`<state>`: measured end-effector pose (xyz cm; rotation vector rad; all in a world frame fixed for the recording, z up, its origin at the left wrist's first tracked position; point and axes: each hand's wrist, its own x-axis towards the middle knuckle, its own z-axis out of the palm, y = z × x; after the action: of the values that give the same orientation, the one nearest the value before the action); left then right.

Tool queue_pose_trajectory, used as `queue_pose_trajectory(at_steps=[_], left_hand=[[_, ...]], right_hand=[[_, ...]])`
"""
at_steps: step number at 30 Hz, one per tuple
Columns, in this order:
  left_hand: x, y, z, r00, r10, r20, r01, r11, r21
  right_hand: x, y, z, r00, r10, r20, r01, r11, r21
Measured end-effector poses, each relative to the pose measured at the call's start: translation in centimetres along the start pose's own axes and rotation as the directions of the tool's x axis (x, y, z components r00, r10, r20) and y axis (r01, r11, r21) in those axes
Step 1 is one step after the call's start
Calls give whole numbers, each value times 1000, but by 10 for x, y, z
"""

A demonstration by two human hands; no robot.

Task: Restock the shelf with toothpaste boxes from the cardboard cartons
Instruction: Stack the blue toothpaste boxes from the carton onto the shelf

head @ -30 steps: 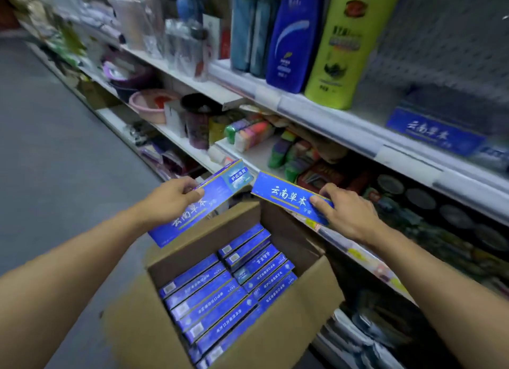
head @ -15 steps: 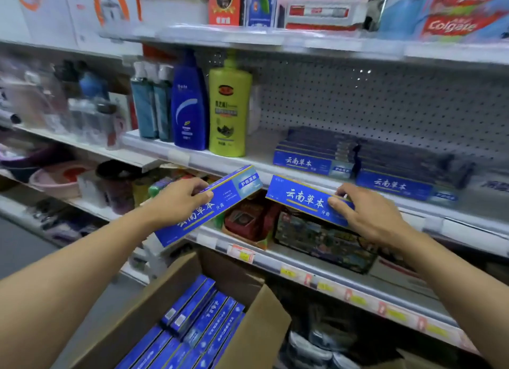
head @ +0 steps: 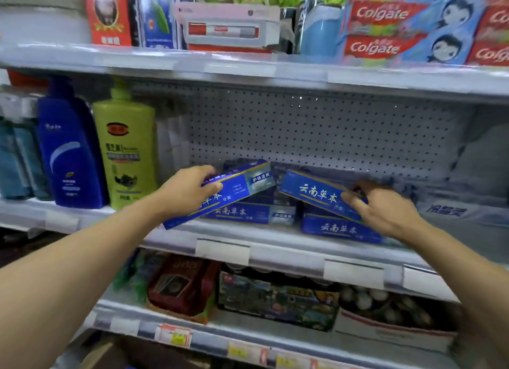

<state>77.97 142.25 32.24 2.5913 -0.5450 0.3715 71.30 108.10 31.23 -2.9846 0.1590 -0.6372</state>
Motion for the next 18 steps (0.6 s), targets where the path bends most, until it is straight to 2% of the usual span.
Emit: queue_pose_trajectory(at_steps=[3,7,10,18], left_hand=[[49,9,16,1000,14,6,-15,1000,22],[109,15,37,996,74,38,-77,994,79],[143,10,53,990,130,55,-134,987,86],[224,1,83,982,99,162,-135,964,229]], right_hand=[[33,23,7,1000,5,21,-6,999,49],[71,55,22,997,-55,-53,59,996,66],[99,75,36,998,-62,-33,65,993,98],[160,107,51,993,-101,-55,95,990,-104]])
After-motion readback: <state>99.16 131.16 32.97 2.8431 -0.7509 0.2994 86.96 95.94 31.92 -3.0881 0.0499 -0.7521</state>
